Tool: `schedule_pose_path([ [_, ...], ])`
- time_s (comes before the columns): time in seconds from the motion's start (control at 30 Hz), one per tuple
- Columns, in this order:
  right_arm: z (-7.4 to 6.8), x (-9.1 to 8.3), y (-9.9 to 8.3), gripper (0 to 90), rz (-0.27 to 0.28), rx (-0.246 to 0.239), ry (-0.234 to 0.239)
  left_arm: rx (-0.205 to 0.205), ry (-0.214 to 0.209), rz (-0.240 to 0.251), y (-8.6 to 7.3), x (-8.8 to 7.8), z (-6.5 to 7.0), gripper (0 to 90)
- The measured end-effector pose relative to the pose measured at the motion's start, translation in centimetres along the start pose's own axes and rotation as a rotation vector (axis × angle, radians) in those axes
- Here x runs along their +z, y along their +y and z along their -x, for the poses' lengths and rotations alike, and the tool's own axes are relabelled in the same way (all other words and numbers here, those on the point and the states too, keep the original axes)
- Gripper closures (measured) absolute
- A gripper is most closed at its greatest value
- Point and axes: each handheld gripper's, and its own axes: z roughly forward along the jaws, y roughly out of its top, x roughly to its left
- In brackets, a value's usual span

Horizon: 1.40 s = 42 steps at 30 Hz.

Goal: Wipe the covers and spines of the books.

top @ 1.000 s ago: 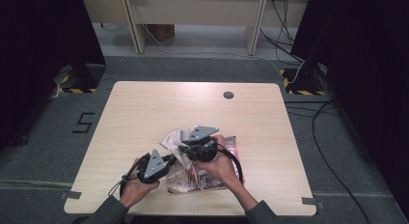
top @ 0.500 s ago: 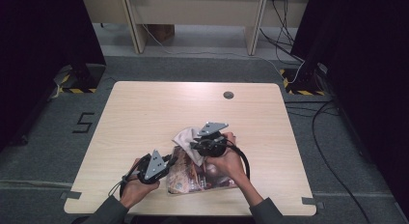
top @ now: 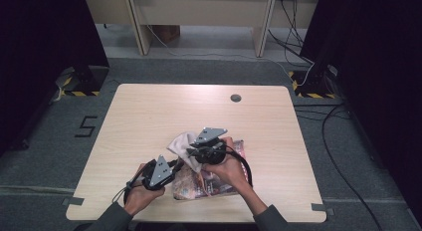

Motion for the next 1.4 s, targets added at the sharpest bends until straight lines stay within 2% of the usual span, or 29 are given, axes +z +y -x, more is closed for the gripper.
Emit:
schedule_pose_path([
  [0.13, 1.6, 0.0, -0.9, 77.6, -0.027, 0.050, -0.017, -0.003, -0.001, -0.001, 0.0, 0.0, 0.0, 79.5],
  [0.23, 2.1, -0.1, -1.2, 77.7, -0.023, 0.057, -0.019, -0.002, 0.000, 0.000, 0.0, 0.0, 0.0, 79.5],
  [0.3, 1.6, -0.1, -0.9, 77.7, -0.023, 0.047, -0.020, -0.002, -0.002, 0.003, 0.0, -0.1, 0.0, 79.5],
  [0.43, 0.1, -0.1, 0.1, 77.6, 0.002, 0.017, 0.007, 0.007, 0.005, 0.003, 0.1, 0.0, 0.1, 79.5],
  [0.5, -0.6, 0.0, 0.6, 77.6, 0.013, -0.014, 0.011, 0.010, 0.005, 0.004, 0.1, 0.0, 0.1, 79.5],
  [0.63, -1.1, 0.0, 0.8, 77.6, 0.013, -0.010, 0.021, 0.016, 0.005, 0.003, 0.1, 0.0, 0.2, 79.5],
  [0.73, -0.5, -0.1, 0.5, 77.6, 0.005, -0.018, 0.010, 0.014, 0.003, 0.002, 0.1, 0.0, 0.1, 79.5],
  [1.03, 3.3, -0.2, -1.8, 77.5, -0.061, 0.080, -0.025, 0.020, 0.002, -0.002, 0.1, 0.0, 0.2, 79.0],
  [1.4, 8.2, -0.6, -5.4, 77.5, -0.133, 0.199, -0.112, 0.031, 0.005, 0.001, 0.2, 0.0, 0.3, 78.8],
])
